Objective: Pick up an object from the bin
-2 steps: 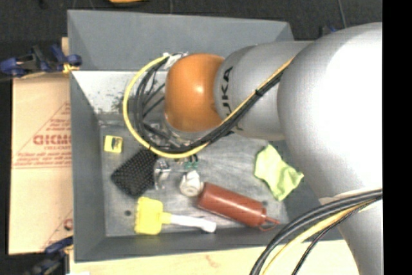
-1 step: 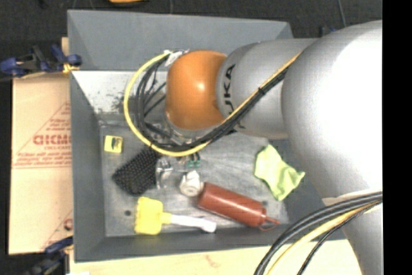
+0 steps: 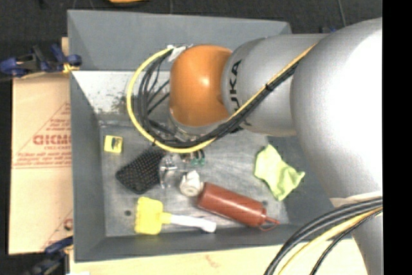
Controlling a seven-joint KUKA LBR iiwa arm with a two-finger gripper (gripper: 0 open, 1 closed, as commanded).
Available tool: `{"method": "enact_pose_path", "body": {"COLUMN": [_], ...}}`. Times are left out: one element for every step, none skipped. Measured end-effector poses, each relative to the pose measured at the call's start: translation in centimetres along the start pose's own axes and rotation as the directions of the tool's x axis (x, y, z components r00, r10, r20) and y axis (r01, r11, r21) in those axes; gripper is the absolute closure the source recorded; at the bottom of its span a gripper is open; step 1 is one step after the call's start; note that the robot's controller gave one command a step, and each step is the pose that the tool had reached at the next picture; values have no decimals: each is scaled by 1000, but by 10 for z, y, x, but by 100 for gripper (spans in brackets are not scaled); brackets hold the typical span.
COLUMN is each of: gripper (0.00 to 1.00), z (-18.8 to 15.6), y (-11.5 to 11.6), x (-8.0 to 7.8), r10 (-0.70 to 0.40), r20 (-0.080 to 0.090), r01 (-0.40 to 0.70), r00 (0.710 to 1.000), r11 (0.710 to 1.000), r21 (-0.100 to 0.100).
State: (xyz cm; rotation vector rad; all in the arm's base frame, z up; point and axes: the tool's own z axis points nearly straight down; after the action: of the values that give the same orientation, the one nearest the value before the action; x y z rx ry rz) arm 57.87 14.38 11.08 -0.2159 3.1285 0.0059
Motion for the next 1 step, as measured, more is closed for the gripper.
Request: {"method": "enact_pose_path", "body": {"gripper": [100], "z": [-14], "y": [-1], "x": [-1], "r10": [0], "r20": [-1], "r01": [0], "r00": [1000], "r11": [1000], "r21": [2]}}
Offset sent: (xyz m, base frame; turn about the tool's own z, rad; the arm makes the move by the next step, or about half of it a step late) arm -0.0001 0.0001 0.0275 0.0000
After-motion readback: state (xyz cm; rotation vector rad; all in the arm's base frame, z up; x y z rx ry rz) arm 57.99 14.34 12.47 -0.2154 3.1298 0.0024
